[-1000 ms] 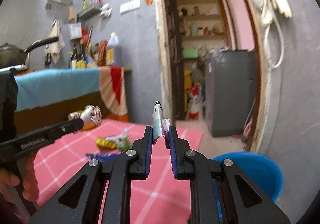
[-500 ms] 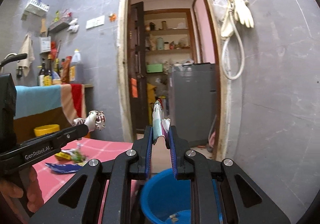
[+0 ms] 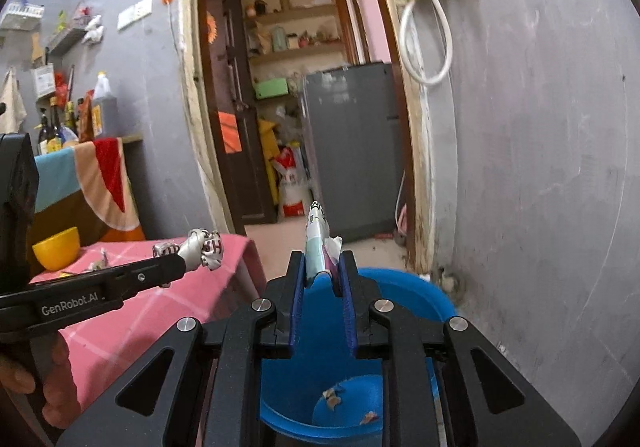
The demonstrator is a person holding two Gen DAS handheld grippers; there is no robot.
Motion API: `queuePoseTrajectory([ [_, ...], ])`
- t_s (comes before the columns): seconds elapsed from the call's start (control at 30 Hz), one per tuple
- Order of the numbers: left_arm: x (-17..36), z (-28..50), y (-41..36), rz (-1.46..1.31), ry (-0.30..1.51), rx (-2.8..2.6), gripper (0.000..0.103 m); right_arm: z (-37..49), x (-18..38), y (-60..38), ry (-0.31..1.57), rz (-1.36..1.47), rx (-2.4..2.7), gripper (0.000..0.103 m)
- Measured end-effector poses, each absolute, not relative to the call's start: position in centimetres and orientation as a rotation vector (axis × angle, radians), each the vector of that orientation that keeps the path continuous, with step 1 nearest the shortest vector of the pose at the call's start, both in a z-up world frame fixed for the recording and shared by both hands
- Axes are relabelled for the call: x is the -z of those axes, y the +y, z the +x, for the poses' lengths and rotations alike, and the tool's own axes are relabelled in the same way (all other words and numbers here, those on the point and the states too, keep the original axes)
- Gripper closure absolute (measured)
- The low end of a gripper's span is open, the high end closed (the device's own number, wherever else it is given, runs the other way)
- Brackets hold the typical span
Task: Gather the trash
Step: 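Carry the white twisted wrapper with the left tool over the blue bucket, then open the right tool over the bucket while the left tool releases its wrapper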
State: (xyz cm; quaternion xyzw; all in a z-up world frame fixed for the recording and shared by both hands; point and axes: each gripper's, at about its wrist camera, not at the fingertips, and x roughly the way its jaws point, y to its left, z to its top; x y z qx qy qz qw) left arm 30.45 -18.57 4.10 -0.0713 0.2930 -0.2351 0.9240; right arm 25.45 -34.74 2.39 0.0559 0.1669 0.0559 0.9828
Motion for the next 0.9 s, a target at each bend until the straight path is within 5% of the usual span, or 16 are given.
queuePoseTrajectory([
  [0.43,-0.3,33.9,-19.1,-0.163,0.819,0.469,0.091,27.6,0.4,-35.6,0.464,0.159,-0.098,0.077],
  [0.9,-1.4,32.4,-16.8,-0.206,0.781,0.430,0.070,28.1,0.4,-35.7,0.489,0.156,-0.092,0.063],
])
